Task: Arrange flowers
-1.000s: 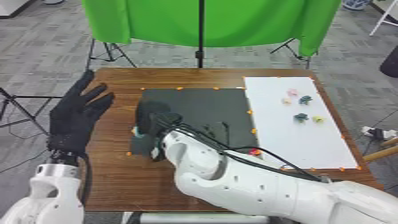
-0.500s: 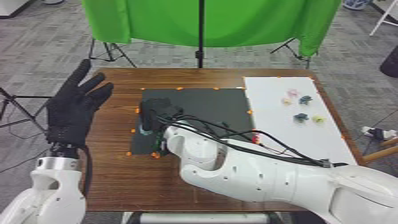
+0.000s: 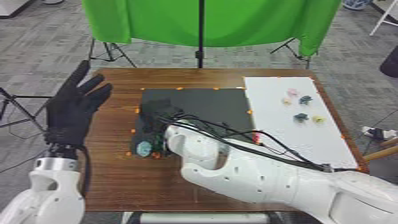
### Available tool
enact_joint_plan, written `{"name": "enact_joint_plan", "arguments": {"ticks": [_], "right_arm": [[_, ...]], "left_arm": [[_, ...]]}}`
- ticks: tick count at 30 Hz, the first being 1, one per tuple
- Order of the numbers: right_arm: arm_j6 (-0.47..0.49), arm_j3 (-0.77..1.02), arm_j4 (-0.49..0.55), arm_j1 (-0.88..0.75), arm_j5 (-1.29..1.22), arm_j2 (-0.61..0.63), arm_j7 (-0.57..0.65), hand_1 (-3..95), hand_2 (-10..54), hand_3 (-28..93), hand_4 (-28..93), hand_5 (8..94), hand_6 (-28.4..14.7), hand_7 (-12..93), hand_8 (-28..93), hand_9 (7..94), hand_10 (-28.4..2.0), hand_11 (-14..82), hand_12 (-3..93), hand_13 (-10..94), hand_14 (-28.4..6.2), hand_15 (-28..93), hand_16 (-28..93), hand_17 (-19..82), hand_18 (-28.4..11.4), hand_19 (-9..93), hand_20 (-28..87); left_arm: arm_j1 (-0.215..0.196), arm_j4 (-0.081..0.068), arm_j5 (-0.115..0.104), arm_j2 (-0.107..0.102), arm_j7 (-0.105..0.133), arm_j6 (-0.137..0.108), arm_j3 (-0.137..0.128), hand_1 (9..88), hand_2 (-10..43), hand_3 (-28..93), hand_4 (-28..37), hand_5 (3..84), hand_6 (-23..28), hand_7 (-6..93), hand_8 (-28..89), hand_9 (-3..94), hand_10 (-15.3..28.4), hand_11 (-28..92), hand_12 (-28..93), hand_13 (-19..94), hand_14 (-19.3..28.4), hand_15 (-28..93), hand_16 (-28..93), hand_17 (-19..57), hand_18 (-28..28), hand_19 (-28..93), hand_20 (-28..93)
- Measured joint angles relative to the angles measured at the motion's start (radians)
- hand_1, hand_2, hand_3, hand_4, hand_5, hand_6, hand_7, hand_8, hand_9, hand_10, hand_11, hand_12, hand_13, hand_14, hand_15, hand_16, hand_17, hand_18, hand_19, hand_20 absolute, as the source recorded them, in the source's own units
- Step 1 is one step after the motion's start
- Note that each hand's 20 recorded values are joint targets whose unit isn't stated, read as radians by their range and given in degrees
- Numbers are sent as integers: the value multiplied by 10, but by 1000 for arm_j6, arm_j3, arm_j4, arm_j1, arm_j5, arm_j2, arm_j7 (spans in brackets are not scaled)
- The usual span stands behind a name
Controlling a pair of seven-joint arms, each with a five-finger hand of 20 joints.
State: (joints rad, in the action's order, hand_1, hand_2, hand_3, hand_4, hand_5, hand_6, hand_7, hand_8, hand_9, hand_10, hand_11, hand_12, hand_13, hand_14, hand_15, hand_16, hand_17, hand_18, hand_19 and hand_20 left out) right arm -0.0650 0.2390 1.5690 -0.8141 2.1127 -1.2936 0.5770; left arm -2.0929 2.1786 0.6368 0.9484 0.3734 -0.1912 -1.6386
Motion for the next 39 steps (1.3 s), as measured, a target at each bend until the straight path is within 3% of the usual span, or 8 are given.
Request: {"name": "enact_joint_plan", "arguments": {"ticks": [3, 5, 9, 12, 18, 28, 39], "right_arm": [[-21, 94, 63, -75, -4, 12, 13, 420, -95, 732, -283, 691, 31, 146, -128, 786, -110, 452, 202, 683, -76, 767, 202, 266, -225, 790, 476], [-60, 107, 118, -100, -18, 37, 33, 415, -95, 732, -283, 686, 28, 145, -128, 780, -112, 441, 193, 673, -81, 755, 197, 254, -228, 781, 472], [-109, 158, 243, -150, -71, 107, 74, 406, -95, 739, -283, 663, 21, 142, -126, 749, -117, 378, 169, 644, -98, 711, 175, 224, -237, 757, 462], [-106, 270, 323, -215, -79, 170, 89, 398, -95, 749, -283, 652, 18, 144, -126, 726, -125, 335, 160, 623, -108, 685, 159, 208, -241, 745, 452], [-121, 433, 393, -305, -70, 351, 171, 392, -95, 757, -283, 633, 11, 141, -125, 691, -139, 292, 151, 603, -116, 677, 151, 201, -247, 748, 448], [-165, 623, 356, -504, 51, 642, 360, 380, -95, 778, -283, 605, 11, 146, -126, 613, -156, 242, 141, 558, -132, 687, 133, 197, -258, 756, 440], [-136, 538, 216, -494, 80, 703, 412, 380, -95, 784, -283, 551, 16, 144, -129, 606, -156, 241, 144, 557, -129, 701, 120, 197, -265, 761, 434]], "left_arm": [[-56, 33, 4, 26, -38, 0, -49, 227, 61, 790, -282, 313, 52, 114, -106, 290, 180, 181, 94, 209, 269, 413, -80, -101, 284, 575, -1], [-102, 51, 4, 38, -38, 0, -65, 225, 61, 793, -282, 310, 52, 118, -107, 286, 181, 186, 95, 204, 270, 420, -80, -105, 284, 578, 0], [-183, 56, 3, 53, -20, 0, -68, 224, 60, 788, -282, 312, 52, 115, -108, 289, 180, 182, 92, 209, 269, 413, -83, -102, 284, 575, -1], [-218, 55, 2, 66, -14, -1, -71, 222, 61, 788, -283, 311, 52, 116, -107, 288, 180, 185, 93, 207, 269, 416, -82, -104, 284, 576, 0], [-238, 52, 1, 89, -12, -1, -76, 206, 64, 782, -283, 309, 50, 120, -109, 287, 180, 188, 93, 204, 270, 420, -83, -106, 284, 576, 1], [-264, 52, -16, 86, 20, -9, -68, 209, 64, 780, -283, 312, 50, 115, -107, 290, 179, 181, 93, 210, 269, 412, -80, -101, 284, 572, 6], [-276, 53, -33, 63, 42, -30, -52, 214, 63, 782, -283, 311, 50, 114, -106, 290, 180, 180, 95, 210, 269, 412, -80, -100, 284, 573, 9]]}}
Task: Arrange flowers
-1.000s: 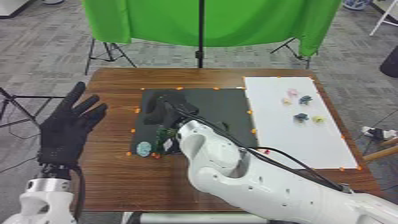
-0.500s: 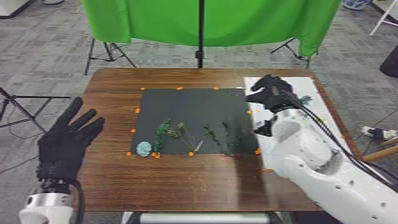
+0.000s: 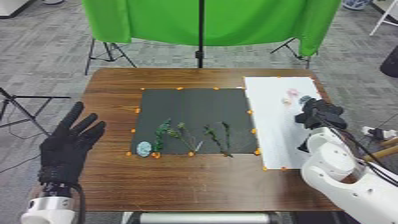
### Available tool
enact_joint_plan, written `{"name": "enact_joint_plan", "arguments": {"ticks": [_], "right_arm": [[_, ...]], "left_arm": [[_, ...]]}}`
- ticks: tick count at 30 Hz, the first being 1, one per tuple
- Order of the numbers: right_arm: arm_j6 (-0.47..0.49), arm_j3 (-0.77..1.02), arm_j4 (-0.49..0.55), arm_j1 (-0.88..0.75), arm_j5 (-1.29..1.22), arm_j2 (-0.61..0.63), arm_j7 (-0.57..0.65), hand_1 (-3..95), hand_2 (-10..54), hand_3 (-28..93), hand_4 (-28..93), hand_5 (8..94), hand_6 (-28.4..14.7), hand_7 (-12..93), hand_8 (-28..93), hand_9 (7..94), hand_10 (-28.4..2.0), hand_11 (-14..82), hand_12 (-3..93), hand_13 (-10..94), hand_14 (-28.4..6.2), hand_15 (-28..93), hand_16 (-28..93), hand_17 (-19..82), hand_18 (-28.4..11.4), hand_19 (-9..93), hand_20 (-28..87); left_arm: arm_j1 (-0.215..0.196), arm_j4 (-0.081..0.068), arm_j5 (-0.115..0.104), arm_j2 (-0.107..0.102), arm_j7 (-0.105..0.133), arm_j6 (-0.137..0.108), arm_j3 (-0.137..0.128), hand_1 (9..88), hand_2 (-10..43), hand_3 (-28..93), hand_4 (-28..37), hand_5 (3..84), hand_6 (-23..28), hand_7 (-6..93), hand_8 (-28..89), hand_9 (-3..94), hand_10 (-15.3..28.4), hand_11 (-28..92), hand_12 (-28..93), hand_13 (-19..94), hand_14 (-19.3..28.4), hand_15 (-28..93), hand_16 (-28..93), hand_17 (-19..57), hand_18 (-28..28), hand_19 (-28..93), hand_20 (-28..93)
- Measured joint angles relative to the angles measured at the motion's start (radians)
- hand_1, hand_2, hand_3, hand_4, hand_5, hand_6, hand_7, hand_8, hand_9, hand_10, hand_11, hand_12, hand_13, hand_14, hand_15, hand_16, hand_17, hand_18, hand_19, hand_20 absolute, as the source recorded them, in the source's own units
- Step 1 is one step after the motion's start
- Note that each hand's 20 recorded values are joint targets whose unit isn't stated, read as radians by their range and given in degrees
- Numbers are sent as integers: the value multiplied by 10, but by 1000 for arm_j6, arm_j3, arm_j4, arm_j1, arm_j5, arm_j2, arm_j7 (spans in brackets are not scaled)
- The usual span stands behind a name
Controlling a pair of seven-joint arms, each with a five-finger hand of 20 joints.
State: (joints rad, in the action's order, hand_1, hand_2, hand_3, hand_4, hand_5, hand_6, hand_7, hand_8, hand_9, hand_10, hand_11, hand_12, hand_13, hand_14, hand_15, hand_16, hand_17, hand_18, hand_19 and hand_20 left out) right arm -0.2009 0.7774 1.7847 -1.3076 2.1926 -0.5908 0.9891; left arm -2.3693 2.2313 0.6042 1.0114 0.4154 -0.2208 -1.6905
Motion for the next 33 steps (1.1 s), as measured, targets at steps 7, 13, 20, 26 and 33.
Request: {"name": "enact_joint_plan", "arguments": {"ticks": [7, 13, 20, 26, 33], "right_arm": [[51, -146, -80, 122, -1, -26, 20, 484, -95, 729, -282, 698, 24, 166, -76, 773, -97, 185, 234, 662, -87, 650, 180, 233, -247, 779, 428], [39, -185, -139, 184, 36, -54, 27, 603, -95, 663, -283, 859, 19, 194, 16, 935, -62, 128, 335, 780, -27, 584, 287, 321, -205, 818, 435], [-52, -47, -67, 54, 91, -59, 24, 606, -95, 676, -283, 872, 9, 186, 23, 937, -59, 145, 330, 799, -29, 580, 293, 333, -206, 821, 440], [-168, -82, 63, 24, 143, -62, -31, 602, -95, 682, -283, 871, 7, 183, 30, 937, -61, 150, 331, 799, -33, 587, 295, 331, -203, 821, 442], [-183, -357, 0, 242, 29, -225, -260, 595, -95, 690, -283, 865, 10, 188, 34, 937, -64, 144, 343, 785, -34, 603, 295, 325, -194, 814, 443]], "left_arm": [[-2, 0, -1, -1, 8, -1, 6, 216, 63, 781, -283, 310, 50, 115, -106, 290, 180, 181, 95, 209, 270, 413, -79, -100, 284, 573, 10], [-1, 0, -1, -1, 8, -1, 7, 216, 63, 781, -283, 310, 50, 115, -106, 290, 180, 181, 95, 209, 269, 412, -80, -100, 284, 572, 10], [-1, 0, 0, 4, -4, -1, 1, 212, 66, 776, -283, 310, 51, 116, -107, 289, 180, 181, 95, 209, 269, 412, -80, -100, 284, 572, 10], [-6, 3, -1, 4, -3, -1, -7, 203, 68, 773, -283, 310, 50, 116, -107, 290, 180, 181, 95, 209, 270, 411, -80, -100, 284, 573, 12], [-8, 7, 0, -2, -2, -2, -10, 203, 69, 772, -283, 310, 50, 115, -106, 291, 180, 181, 94, 209, 270, 412, -79, -99, 284, 574, 15]]}}
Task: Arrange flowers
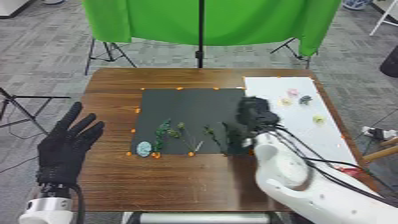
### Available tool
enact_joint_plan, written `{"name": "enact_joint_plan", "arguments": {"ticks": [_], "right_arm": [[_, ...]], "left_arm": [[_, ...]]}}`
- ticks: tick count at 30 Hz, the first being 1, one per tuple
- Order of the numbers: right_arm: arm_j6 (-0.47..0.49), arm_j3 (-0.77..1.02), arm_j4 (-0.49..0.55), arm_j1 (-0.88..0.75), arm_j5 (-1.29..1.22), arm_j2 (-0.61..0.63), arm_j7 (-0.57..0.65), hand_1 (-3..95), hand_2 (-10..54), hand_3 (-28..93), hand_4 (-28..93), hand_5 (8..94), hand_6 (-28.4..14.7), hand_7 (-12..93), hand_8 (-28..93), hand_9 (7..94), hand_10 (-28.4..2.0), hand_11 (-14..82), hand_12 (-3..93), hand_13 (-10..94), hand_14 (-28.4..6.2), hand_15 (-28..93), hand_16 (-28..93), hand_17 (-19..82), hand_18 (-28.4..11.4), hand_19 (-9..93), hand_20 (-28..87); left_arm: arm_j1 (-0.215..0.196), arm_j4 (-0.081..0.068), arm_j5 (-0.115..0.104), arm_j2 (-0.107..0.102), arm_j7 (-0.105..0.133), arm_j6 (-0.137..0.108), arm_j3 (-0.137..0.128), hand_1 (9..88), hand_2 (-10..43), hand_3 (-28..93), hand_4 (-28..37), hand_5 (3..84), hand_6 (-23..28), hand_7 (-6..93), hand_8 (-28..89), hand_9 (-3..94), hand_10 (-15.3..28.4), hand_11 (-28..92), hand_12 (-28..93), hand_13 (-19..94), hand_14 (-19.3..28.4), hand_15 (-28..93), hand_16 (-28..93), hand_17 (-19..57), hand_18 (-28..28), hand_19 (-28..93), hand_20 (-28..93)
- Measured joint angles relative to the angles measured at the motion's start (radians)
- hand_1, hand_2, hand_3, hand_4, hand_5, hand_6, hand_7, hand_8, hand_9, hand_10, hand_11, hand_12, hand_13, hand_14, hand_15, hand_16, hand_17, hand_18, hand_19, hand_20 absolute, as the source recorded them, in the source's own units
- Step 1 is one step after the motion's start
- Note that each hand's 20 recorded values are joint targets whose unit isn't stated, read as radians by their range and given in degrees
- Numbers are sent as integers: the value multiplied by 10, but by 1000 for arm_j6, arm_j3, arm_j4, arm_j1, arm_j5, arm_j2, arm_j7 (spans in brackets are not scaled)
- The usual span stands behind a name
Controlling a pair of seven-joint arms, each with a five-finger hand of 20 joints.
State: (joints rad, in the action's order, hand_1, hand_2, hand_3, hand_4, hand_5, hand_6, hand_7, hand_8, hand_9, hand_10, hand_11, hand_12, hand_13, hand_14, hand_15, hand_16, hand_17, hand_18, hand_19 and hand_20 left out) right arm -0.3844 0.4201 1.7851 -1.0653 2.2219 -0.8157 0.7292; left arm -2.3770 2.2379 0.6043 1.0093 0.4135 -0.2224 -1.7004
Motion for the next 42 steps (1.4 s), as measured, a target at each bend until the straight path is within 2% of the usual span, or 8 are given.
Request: {"name": "enact_joint_plan", "arguments": {"ticks": [9, 17, 21, 23, 27, 29, 37, 42], "right_arm": [[14, -153, -276, 228, -27, -344, -167, 585, -95, 691, -283, 853, 16, 194, 27, 937, -69, 140, 351, 767, -37, 618, 292, 318, -192, 808, 446], [30, -363, -346, 400, -74, -487, -87, 578, -95, 656, -283, 843, 32, 165, 0, 918, -70, 175, 340, 746, -47, 658, 245, 304, -196, 809, 458], [45, -399, -359, 427, -93, -509, -49, 572, -95, 642, -283, 829, 37, 152, -10, 903, -71, 189, 328, 736, -51, 670, 226, 298, -198, 812, 461], [86, -385, -371, 423, -90, -514, -52, 567, -95, 644, -283, 819, 37, 147, -12, 896, -71, 189, 329, 727, -53, 675, 221, 295, -199, 813, 461], [236, -261, -391, 371, -72, -522, -67, 552, -95, 631, -283, 790, 35, 139, -19, 877, -75, 202, 320, 706, -58, 692, 205, 278, -203, 812, 467], [292, -217, -398, 350, -66, -523, -71, 547, -95, 630, -283, 782, 35, 137, -20, 872, -76, 208, 318, 702, -59, 695, 205, 275, -204, 812, 468], [338, -251, -389, 344, -87, -507, -47, 451, -95, 691, -283, 685, 34, 146, -118, 797, -100, 338, 206, 661, -74, 724, 191, 257, -213, 804, 479], [323, -269, -381, 341, -91, -505, -12, 417, -95, 665, -283, 635, 21, 145, -129, 776, -112, 361, 183, 657, -86, 734, 184, 259, -229, 809, 475]], "left_arm": [[40, -1, 9, -6, -17, 1, 6, 204, 68, 775, -283, 310, 50, 113, -106, 291, 180, 181, 95, 210, 270, 413, -80, -99, 284, 575, 16], [106, -18, 15, -47, -19, 8, 27, 205, 67, 775, -283, 310, 51, 114, -106, 291, 180, 180, 95, 209, 270, 412, -79, -98, 284, 575, 16], [151, -28, 26, -52, -33, 22, 32, 205, 67, 776, -283, 310, 51, 113, -106, 291, 180, 180, 95, 209, 270, 410, -80, -98, 284, 575, 16], [169, -30, 37, -47, -55, 31, 28, 205, 67, 775, -283, 310, 51, 114, -106, 292, 181, 180, 95, 209, 269, 411, -79, -98, 284, 575, 16], [208, -37, 59, -19, -127, 48, 17, 207, 67, 775, -283, 311, 51, 114, -106, 291, 180, 179, 94, 210, 270, 411, -79, -98, 284, 574, 16], [225, -42, 66, -3, -143, 56, 16, 207, 67, 774, -283, 311, 51, 114, -106, 291, 180, 179, 94, 209, 270, 411, -79, -98, 284, 574, 16], [221, -43, 70, 5, -126, 74, 14, 210, 67, 776, -283, 311, 51, 114, -106, 291, 180, 178, 95, 210, 270, 412, -79, -98, 284, 574, 16], [213, -43, 75, 8, -131, 82, 9, 212, 66, 779, -283, 310, 51, 114, -106, 290, 180, 180, 96, 210, 270, 412, -80, -98, 284, 574, 16]]}}
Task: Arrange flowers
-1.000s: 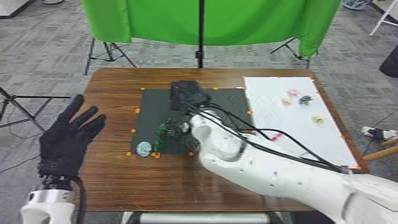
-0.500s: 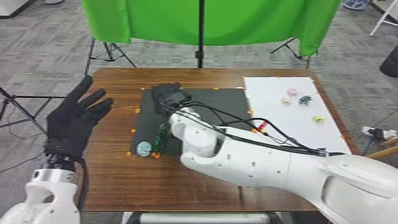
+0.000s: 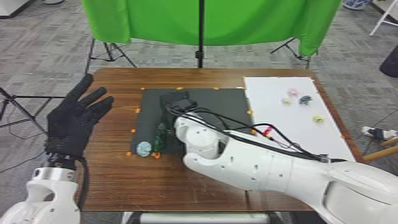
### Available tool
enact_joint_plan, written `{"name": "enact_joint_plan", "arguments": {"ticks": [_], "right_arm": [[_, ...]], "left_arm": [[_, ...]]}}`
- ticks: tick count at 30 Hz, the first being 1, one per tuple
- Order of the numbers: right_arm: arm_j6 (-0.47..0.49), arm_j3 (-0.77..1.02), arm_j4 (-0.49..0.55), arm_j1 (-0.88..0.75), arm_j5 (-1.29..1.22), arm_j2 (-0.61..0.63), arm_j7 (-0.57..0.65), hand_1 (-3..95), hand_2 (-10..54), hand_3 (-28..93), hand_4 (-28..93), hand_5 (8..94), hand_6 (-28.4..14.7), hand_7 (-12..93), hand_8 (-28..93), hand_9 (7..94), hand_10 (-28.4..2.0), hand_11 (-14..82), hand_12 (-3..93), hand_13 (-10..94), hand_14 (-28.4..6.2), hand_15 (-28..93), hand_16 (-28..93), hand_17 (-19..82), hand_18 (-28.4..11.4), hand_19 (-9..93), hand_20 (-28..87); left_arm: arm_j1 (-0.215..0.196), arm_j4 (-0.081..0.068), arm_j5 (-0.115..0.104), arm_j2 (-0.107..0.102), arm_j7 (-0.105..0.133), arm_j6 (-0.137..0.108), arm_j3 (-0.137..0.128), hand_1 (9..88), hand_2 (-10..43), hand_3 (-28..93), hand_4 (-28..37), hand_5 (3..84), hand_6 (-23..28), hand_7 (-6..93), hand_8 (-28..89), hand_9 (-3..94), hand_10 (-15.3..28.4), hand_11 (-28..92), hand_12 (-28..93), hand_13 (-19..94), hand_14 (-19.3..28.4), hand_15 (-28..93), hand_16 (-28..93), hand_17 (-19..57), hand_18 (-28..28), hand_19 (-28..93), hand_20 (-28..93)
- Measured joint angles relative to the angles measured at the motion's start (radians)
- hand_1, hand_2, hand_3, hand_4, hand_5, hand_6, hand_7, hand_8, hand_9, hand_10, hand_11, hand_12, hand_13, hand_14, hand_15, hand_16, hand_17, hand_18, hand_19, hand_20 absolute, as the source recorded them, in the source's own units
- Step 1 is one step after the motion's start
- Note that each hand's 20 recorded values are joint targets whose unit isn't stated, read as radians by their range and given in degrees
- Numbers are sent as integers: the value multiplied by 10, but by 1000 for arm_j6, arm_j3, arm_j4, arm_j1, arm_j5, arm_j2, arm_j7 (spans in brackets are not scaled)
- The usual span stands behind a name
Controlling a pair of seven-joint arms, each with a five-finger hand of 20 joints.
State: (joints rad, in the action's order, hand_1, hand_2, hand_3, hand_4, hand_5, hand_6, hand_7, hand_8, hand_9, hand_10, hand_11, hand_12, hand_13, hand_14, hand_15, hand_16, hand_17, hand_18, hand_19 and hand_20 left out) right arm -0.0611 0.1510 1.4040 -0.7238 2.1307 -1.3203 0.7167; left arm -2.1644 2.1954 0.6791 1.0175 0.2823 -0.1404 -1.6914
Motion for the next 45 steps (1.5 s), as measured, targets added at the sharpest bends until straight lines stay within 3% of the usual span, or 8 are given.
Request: {"name": "enact_joint_plan", "arguments": {"ticks": [5, 12, 17, 25, 30, 36, 41, 45], "right_arm": [[-101, -28, 25, 0, 0, 11, 72, 365, -95, 678, -283, 634, 13, 138, -126, 788, -116, 398, 186, 669, -92, 765, 186, 266, -249, 825, 478], [-143, 58, 183, -47, 1, 94, 74, 320, -95, 686, -283, 633, 1, 125, -120, 779, -124, 462, 197, 670, -105, 805, 201, 256, -266, 841, 493], [-163, 225, 374, -144, -8, 209, 69, 314, -95, 693, -283, 631, -3, 122, -118, 764, -134, 458, 192, 656, -114, 809, 203, 243, -269, 839, 498], [-223, 531, 600, -375, -13, 445, 136, 322, -95, 716, -282, 632, -7, 123, -117, 736, -143, 360, 163, 621, -122, 762, 170, 221, -269, 811, 489], [-263, 714, 629, -556, 3, 597, 222, 331, -95, 732, -282, 627, -7, 124, -118, 710, -148, 319, 154, 601, -130, 746, 158, 218, -271, 805, 483], [-262, 858, 603, -735, 11, 730, 263, 337, -95, 745, -282, 625, -6, 126, -118, 707, -149, 306, 154, 597, -132, 743, 149, 216, -268, 802, 477], [-261, 806, 564, -754, 19, 752, 264, 337, -95, 747, -283, 624, -4, 129, -120, 707, -149, 303, 155, 598, -132, 743, 146, 216, -270, 803, 475], [-259, 698, 533, -710, 38, 734, 281, 337, -95, 754, -283, 618, -5, 128, -120, 701, -149, 301, 155, 599, -133, 743, 144, 219, -272, 804, 473]], "left_arm": [[-31, 7, 1, 7, 1, 2, -15, 212, 65, 778, -283, 310, 51, 114, -106, 291, 180, 181, 95, 209, 270, 412, -80, -98, 284, 574, 16], [-139, 34, -1, 24, 16, 1, -47, 208, 64, 776, -283, 310, 50, 114, -106, 291, 180, 181, 95, 209, 269, 411, -79, -98, 284, 574, 16], [-186, 35, -8, 42, 27, -3, -55, 202, 65, 772, -283, 310, 50, 114, -105, 290, 180, 180, 96, 210, 269, 412, -78, -95, 284, 580, 22], [-211, 34, -29, 51, 49, -18, -53, 195, 64, 771, -283, 310, 49, 114, -105, 291, 178, 178, 96, 211, 270, 412, -78, -94, 284, 581, 28], [-226, 34, -56, 33, 90, -36, -35, 189, 65, 770, -283, 309, 48, 115, -105, 291, 178, 179, 97, 211, 270, 411, -77, -93, 284, 580, 32], [-237, 33, -78, 7, 120, -52, -14, 187, 65, 770, -283, 309, 47, 116, -106, 291, 178, 178, 97, 212, 269, 410, -77, -93, 284, 578, 37], [-260, 33, -99, -18, 170, -69, 1, 186, 64, 769, -283, 309, 47, 116, -106, 291, 178, 177, 97, 212, 269, 409, -76, -92, 284, 576, 39], [-269, 32, -103, -25, 176, -72, 11, 185, 64, 769, -283, 308, 47, 116, -106, 291, 178, 177, 98, 212, 269, 410, -76, -92, 284, 575, 42]]}}
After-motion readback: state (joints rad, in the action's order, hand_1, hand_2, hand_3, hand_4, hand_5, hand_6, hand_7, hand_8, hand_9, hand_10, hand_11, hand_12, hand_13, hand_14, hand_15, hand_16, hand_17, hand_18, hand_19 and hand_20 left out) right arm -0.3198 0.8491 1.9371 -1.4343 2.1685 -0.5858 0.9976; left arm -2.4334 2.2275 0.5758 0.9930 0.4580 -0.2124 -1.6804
